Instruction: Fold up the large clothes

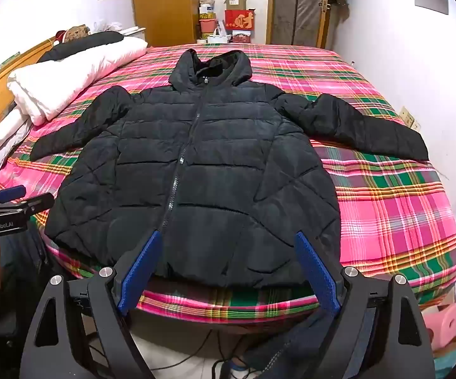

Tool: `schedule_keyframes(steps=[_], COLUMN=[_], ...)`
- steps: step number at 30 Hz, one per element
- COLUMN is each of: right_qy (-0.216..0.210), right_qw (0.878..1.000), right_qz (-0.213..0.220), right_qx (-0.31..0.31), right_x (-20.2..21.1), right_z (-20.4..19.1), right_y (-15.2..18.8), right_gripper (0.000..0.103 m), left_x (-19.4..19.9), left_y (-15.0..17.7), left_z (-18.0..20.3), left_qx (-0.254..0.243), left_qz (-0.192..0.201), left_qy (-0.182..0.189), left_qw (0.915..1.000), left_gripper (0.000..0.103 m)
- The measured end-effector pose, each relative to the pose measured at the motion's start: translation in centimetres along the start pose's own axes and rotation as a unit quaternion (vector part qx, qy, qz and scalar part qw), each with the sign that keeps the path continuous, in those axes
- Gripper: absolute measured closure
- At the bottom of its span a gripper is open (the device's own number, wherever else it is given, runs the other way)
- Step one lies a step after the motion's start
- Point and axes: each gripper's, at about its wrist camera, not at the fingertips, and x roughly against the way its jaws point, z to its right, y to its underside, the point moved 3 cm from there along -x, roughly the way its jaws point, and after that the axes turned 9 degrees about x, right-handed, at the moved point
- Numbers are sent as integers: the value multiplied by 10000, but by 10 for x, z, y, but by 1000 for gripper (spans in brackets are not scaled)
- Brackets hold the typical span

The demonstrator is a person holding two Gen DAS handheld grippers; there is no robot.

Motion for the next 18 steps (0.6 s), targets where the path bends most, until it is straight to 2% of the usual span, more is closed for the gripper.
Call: schedule_keyframes(steps=[11,18], right_qy=[0,6], right_qw=[10000,10000], right_qz=[-5,-16], right_qx=[5,10], right_x=[0,0], right_z=[0,-1], right_y=[-1,-1], right_gripper=[17,17], left_x=[1,5], left_y=[-11,-5], left_z=[2,3], left_qx=[17,19], left_qz=[-3,59], left_qy=[35,43], left_qw=[10000,10000], left_gripper=[6,6])
